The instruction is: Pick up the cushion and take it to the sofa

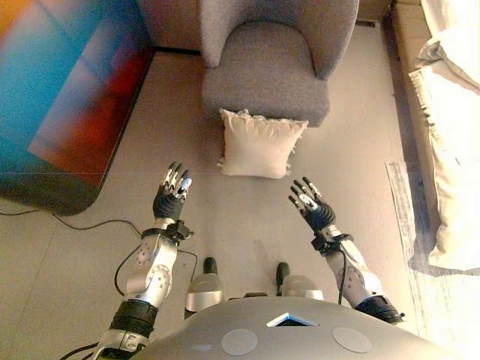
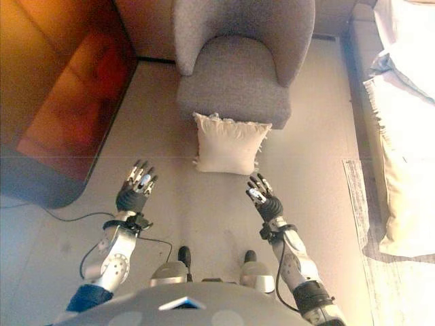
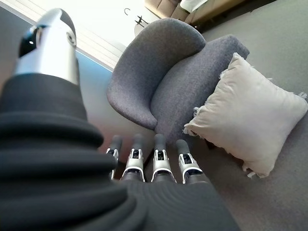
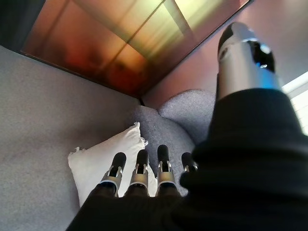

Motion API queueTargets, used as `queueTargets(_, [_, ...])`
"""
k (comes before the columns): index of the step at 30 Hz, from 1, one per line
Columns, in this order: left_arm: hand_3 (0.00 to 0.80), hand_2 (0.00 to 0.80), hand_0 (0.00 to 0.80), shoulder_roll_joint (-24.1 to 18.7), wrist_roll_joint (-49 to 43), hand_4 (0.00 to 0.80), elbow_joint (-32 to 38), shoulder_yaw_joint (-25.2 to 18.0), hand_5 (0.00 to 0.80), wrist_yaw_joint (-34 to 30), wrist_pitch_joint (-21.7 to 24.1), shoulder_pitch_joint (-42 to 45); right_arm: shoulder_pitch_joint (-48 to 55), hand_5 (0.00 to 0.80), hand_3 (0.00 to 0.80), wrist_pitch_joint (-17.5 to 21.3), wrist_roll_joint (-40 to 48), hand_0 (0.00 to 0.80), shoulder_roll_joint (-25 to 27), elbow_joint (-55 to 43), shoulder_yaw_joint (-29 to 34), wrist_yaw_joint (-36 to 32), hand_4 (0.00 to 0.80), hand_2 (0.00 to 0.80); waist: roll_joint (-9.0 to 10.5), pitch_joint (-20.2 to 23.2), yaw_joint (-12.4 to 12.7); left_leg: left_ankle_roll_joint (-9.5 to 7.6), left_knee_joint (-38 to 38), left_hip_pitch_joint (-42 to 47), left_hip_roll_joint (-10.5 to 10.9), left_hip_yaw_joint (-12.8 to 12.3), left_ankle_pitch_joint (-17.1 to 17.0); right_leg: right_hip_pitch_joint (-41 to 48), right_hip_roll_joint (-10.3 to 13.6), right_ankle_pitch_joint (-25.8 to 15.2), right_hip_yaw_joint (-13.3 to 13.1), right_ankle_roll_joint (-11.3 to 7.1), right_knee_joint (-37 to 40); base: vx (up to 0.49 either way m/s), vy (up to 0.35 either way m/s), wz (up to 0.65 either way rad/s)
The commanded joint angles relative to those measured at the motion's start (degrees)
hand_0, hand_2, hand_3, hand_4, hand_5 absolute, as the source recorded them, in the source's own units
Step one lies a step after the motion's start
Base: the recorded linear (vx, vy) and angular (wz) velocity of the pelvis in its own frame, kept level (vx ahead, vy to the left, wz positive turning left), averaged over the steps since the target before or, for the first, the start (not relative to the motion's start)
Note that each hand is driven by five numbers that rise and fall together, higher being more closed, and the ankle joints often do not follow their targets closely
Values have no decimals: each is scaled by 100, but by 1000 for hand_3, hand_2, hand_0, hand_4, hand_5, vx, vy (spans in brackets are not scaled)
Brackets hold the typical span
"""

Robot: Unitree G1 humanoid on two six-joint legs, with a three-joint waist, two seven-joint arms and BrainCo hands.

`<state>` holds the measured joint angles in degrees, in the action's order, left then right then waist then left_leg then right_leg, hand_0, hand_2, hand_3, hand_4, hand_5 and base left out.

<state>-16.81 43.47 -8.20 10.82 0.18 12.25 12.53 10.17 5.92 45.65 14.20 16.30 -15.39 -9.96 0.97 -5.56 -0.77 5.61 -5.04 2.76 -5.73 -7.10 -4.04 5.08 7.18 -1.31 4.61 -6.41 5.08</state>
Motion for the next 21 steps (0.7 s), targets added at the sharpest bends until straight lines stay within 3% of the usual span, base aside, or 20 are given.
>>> queueTargets(1, [0,0,0,-133,-154,0,238,-173,0,-42,153,-66,-92,0,0,158,-60,0,-70,-484,70,-70,0,0,40,118,-59,-303,109,30,71,-186,96,-259,28,-387,310,22,-158,0,0,0])
queueTargets(21, [0,0,0,-174,-254,0,248,-169,0,39,242,25,-56,0,0,178,-40,0,-47,-399,37,-114,0,0,23,161,-16,-320,98,87,119,-168,121,-176,47,-380,394,19,-127,2,0,0])
